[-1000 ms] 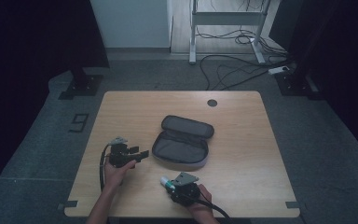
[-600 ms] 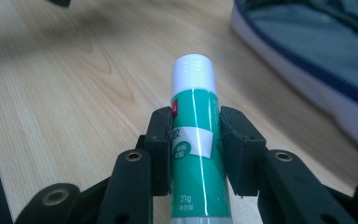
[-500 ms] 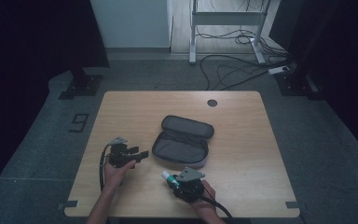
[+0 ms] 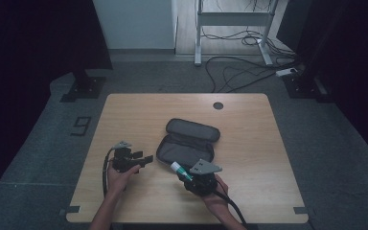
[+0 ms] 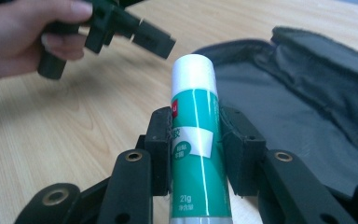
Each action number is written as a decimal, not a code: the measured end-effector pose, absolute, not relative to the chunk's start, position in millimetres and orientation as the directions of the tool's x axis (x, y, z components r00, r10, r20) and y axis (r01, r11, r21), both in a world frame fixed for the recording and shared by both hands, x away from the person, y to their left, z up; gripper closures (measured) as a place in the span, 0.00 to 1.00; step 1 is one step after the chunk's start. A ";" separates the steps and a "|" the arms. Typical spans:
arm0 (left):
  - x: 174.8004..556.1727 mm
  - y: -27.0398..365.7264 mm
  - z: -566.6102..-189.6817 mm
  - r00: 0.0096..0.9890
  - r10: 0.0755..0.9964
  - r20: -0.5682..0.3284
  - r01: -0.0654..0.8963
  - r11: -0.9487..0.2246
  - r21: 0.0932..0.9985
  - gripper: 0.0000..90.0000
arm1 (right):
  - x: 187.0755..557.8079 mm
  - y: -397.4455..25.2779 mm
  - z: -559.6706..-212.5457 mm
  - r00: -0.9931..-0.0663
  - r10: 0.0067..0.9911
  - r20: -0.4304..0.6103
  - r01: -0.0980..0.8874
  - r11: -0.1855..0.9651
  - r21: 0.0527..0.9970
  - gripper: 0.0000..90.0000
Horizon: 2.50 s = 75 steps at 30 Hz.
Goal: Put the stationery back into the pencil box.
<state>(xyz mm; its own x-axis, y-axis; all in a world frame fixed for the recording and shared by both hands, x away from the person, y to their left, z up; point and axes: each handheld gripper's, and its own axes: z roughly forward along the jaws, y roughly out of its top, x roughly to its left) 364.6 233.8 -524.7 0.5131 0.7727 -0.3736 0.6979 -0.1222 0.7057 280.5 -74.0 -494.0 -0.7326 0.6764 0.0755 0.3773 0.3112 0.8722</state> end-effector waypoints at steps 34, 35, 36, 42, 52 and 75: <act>363.7 229.8 -526.9 0.519 0.769 -0.374 0.704 -0.136 0.697 0.39 | 354.0 -70.4 -479.3 -0.662 0.746 0.070 0.432 0.304 0.849 0.72; 363.7 229.8 -526.9 0.518 0.769 -0.374 0.704 -0.135 0.697 0.39 | 356.5 -70.1 -479.1 -0.659 0.749 0.069 0.434 0.304 0.848 0.72; 363.7 230.0 -527.0 0.518 0.769 -0.374 0.704 -0.136 0.697 0.39 | 356.5 -70.1 -479.1 -0.659 0.749 0.069 0.434 0.304 0.848 0.72; 363.3 227.9 -527.9 0.519 0.770 -0.372 0.705 -0.140 0.695 0.39 | 367.3 -69.9 -478.9 -0.642 0.764 0.063 0.441 0.300 0.846 0.72; 363.9 227.1 -528.9 0.521 0.769 -0.370 0.707 -0.146 0.692 0.39 | 383.9 -76.2 -484.3 -0.603 0.794 0.073 0.473 0.282 0.835 0.72; 363.9 227.3 -529.3 0.523 0.768 -0.370 0.707 -0.148 0.691 0.39 | 402.3 -66.2 -514.7 -0.575 0.816 0.061 0.548 0.329 0.769 0.71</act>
<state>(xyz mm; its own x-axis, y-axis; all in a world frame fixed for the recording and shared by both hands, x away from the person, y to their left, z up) 363.9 227.3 -529.3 0.5227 0.7678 -0.3705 0.7073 -0.1480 0.6912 402.3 -66.2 -514.7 -0.5751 0.8158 0.0605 0.5481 0.3293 0.7689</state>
